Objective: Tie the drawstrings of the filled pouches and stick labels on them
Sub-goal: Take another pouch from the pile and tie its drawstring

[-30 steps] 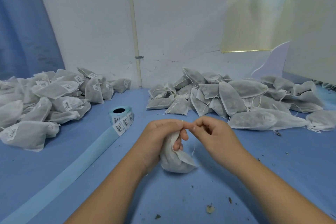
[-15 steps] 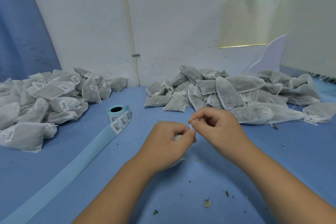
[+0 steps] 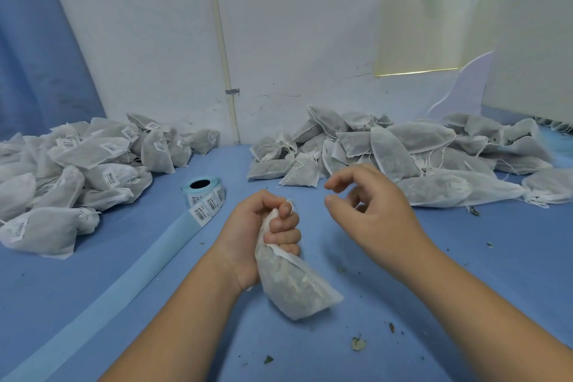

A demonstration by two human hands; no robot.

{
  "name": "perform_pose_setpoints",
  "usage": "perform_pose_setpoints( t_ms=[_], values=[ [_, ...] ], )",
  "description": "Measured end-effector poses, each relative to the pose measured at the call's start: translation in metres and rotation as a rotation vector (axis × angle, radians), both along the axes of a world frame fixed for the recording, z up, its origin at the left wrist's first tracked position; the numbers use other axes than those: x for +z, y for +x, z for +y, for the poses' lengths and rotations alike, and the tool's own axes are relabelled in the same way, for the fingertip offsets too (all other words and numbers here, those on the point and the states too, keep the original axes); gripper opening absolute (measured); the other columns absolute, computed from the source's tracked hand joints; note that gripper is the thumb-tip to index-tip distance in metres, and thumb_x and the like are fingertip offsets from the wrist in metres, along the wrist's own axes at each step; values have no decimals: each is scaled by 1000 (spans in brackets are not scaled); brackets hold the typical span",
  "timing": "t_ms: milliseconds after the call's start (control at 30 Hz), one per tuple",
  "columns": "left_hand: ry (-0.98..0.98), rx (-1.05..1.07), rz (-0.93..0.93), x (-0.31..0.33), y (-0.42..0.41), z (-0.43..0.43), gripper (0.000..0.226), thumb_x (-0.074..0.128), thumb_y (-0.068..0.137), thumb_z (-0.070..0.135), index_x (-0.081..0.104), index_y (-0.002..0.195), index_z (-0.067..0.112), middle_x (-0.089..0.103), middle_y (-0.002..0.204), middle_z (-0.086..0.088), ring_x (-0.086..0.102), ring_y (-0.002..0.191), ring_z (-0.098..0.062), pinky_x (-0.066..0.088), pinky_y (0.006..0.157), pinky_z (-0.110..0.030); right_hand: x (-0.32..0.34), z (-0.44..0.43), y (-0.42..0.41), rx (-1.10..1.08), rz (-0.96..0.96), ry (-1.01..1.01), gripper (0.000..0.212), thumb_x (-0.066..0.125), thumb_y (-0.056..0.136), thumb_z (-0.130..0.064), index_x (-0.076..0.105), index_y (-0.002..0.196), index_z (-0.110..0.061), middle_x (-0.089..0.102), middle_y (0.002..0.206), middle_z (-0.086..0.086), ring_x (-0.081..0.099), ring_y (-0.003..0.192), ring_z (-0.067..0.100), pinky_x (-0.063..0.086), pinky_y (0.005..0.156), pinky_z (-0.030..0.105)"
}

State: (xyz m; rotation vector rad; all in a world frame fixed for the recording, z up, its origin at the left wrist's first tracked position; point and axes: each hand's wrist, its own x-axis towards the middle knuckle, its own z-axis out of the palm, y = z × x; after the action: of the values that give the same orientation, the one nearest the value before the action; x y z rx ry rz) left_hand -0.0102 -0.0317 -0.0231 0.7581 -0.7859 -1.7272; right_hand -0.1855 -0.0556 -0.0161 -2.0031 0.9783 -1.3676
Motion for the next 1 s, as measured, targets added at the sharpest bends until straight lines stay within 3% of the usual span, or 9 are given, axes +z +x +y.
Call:
perform_pose_setpoints(
  t_ms=[67,133,233,367,600,767,1000],
  values=[
    [-19,-39,-5,-1,1,0,13,59,65,17,53,55,12,32,46,5,28,32,-8,32,40,-20,1,5,2,149,-39,117,15,65,84,-15,64,72,-25,55,61,-12,48,53,12,37,49,15],
    [-45,-76,-27,-1,1,0,13,60,67,18,54,56,12,33,47,5,29,33,-7,34,40,-21,-1,8,4,223,28,213,14,64,85,-17,64,73,-24,52,57,1,49,54,16,39,47,22],
    [-67,-105,-73,0,-2,2,15,59,70,20,56,57,12,34,47,4,29,34,-6,37,40,-21,-3,9,6,219,53,287,13,65,86,-20,66,73,-23,54,56,1,52,52,11,43,51,33],
    [-84,-131,-132,1,-6,5,22,54,76,21,58,58,12,36,48,4,29,34,-6,38,41,-22,1,8,5,253,-24,316,16,65,84,-15,66,70,-21,57,54,-10,54,51,8,44,51,26],
    [-140,-97,-293,0,-9,8,22,55,75,22,59,56,11,37,46,3,29,35,-6,40,43,-21,1,4,0,287,28,356,13,65,82,-16,66,69,-18,61,55,-2,53,53,14,47,56,28],
    [-201,-54,-453,1,-10,9,21,54,74,22,60,56,13,39,47,1,27,39,-9,37,46,-23,-2,1,0,310,77,404,15,63,81,-10,66,67,-16,60,54,-4,55,51,8,46,51,23],
    [-235,-74,-523,4,-7,11,21,54,77,20,61,60,11,44,52,-3,30,39,-10,34,50,-24,-9,-5,-2,404,29,454,13,60,80,-10,67,70,-13,58,56,-1,55,55,11,46,54,26]
  ],
)
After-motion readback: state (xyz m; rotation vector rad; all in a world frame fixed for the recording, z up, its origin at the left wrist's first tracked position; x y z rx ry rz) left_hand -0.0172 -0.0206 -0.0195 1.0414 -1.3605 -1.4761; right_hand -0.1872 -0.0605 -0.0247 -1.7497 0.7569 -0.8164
